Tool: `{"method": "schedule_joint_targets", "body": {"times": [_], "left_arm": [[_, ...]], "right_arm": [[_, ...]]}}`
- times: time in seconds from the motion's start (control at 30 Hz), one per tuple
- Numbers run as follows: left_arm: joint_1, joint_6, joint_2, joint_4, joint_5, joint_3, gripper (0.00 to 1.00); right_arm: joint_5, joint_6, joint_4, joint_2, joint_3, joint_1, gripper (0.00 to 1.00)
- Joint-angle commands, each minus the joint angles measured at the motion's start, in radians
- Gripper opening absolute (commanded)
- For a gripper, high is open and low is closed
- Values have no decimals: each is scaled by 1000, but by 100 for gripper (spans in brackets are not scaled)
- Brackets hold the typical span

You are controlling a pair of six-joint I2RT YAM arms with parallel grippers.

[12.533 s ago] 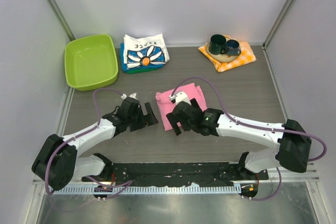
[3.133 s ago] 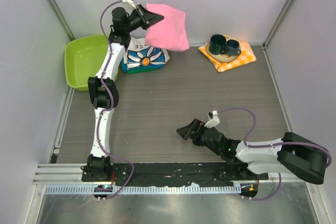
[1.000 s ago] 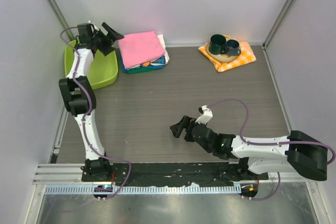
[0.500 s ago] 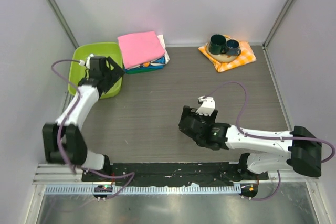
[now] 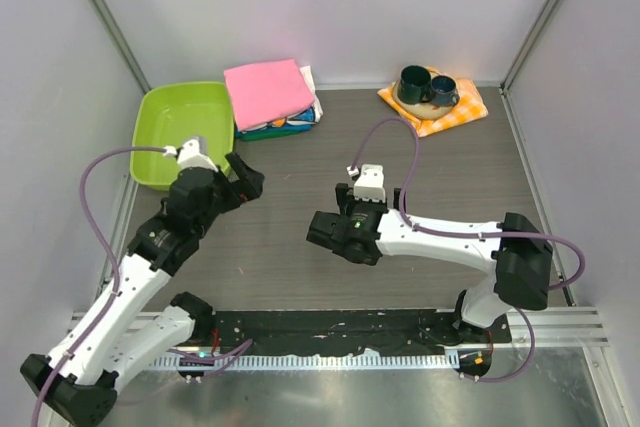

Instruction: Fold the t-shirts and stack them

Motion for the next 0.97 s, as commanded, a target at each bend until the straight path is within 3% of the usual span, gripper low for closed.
{"method": "schedule_joint_targets", "body": {"times": [0.0,0.2,0.3,0.43,0.63,0.93], "left_arm": [[-171,16,-25,-85,-150,-34,100],[-493,29,99,-108,-535,15,100],[-589,89,185,-97,-654,78,100],[-601,197,339,36,-609,129,100],[-603,336,441,253,-573,134,100],[-601,418,530,363,-593,152,100]], "right_arm": [[139,68,-138,-25,78,4,100],[236,-9,-147,-80,135,-12,100],[295,-25,-139,-94,158,-15,100],[352,-66,-115,-81,192,-33,100],[418,-133,-20,-12,221,-76,100],[461,-144,-6,255,368,-119,100]]}}
